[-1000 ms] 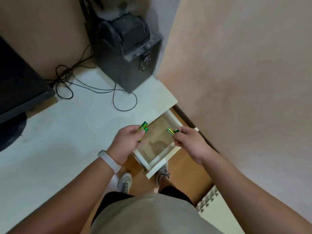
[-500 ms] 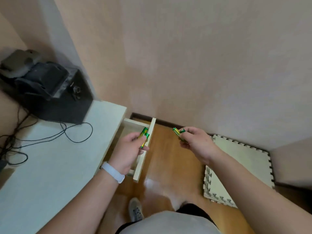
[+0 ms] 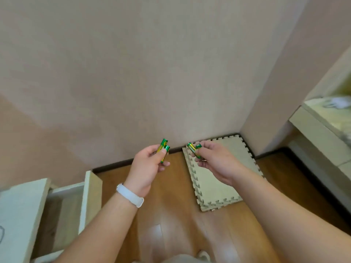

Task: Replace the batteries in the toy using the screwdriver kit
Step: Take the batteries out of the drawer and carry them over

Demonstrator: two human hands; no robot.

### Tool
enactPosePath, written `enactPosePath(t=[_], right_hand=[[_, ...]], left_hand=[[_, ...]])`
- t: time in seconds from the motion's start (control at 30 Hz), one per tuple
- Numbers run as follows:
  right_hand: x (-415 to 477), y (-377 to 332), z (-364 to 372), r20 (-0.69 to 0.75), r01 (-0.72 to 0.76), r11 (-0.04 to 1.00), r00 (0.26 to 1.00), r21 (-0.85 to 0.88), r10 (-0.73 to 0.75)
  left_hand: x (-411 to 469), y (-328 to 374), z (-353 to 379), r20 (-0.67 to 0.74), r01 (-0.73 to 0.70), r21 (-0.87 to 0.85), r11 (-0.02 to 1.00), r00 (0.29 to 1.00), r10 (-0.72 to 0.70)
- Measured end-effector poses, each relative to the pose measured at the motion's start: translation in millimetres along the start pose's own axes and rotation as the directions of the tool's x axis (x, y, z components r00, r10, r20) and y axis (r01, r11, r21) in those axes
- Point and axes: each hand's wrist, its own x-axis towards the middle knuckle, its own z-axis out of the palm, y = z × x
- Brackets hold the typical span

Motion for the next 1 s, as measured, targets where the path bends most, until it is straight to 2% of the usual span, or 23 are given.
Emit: enactPosePath(t=[0.17,0.3,0.57,1.0], right_hand=[[-36.0,5.8,-101.7,-0.198,0.022,0.992,0.98,0.124,0.003],[-63.7,11.8,-167.6,-0.369,0.047,0.977,0.929,0.209,0.034],[-105.0,18.8,-250.0,-0.634,0.132,0.94,0.766,0.315,0.105],[-120.3,2.9,-358.7,-0.854,0.118,0.945,0.472,0.305,0.216]], left_hand=[[11.0,9.2,108.8,0.195,-0.016,0.085,0.996,0.981,-0.001],[18.7,18.8,182.5,0.345,-0.039,0.133,0.99,0.939,-0.009],[37.0,37.1,297.6,0.569,-0.1,0.189,0.977,0.822,-0.026],[95.9,62.9,467.2,0.826,-0.124,0.126,0.984,0.562,-0.035]])
